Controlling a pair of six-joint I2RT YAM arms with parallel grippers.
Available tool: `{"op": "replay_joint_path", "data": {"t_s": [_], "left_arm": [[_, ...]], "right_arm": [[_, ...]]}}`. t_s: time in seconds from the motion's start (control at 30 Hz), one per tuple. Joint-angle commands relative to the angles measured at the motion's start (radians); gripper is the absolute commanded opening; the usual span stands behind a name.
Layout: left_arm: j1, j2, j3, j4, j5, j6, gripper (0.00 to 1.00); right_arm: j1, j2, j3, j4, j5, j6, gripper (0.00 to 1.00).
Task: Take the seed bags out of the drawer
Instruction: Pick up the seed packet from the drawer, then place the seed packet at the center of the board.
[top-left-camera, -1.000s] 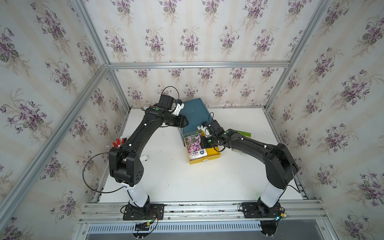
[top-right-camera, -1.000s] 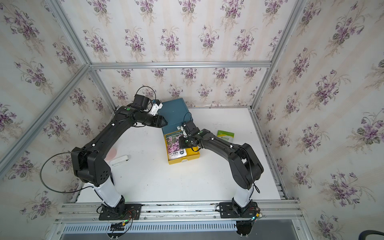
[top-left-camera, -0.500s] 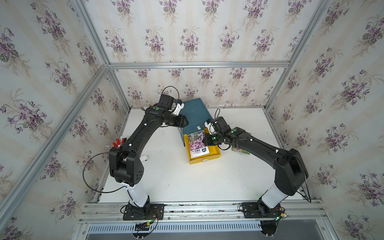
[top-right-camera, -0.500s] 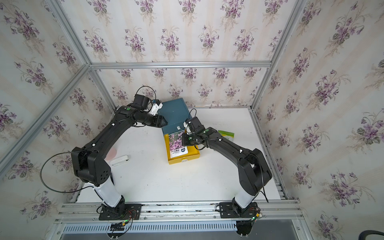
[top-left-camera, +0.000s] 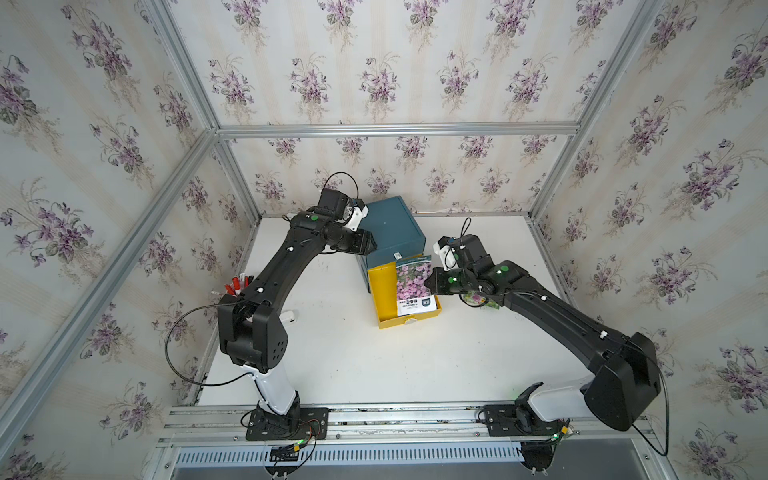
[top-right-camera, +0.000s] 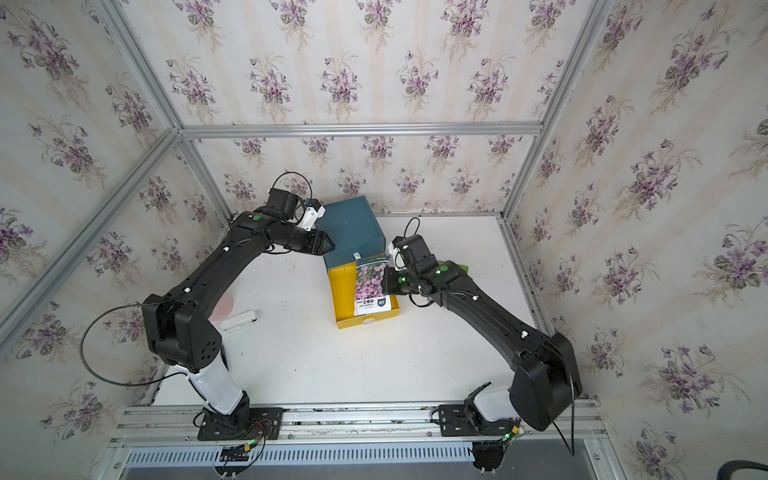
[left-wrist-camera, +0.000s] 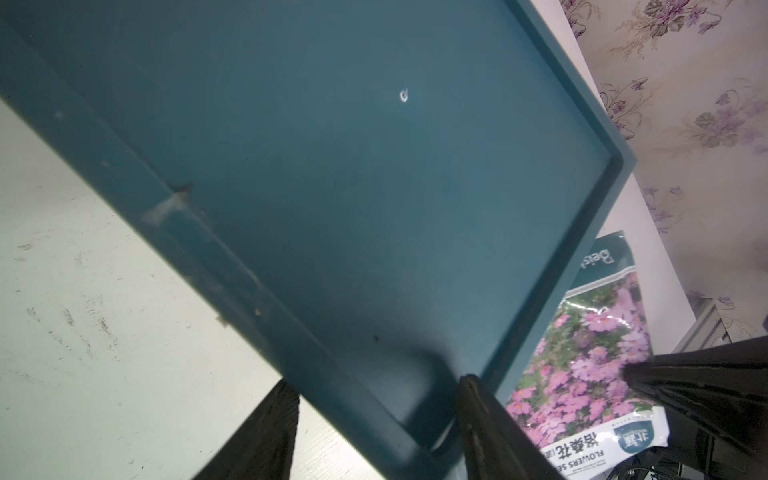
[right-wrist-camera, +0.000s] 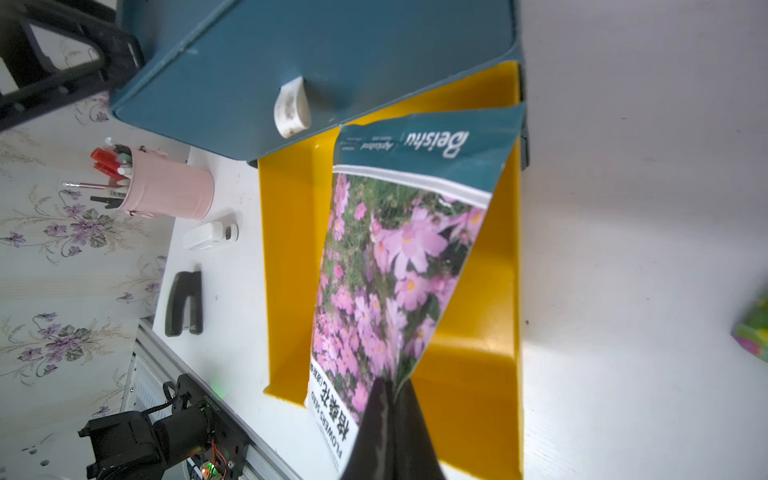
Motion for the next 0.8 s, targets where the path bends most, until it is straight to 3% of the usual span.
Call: {"op": "replay_joint_path", "data": {"t_s": [0.0,0.37,0.77], "left_arm": [[0.0,0.017,-0.009,-0.162,-0.097,0.033,0.64],[0.002,0.018,-0.004,-0.168,-0.098,0.039,0.64],[0.001,0.019,-0.002,-0.173,-0.096,0.052,0.64]], "right_arm": [[-0.061,-0.041,-0.008,-0.046,0.012,-0.01,0.0],[-0.295,-0.077,0.028,-0.115,-0.007,-0.123,0.0],[-0.37,0.143,0.077,0.052,-0.002,-0.161,0.0]]}}
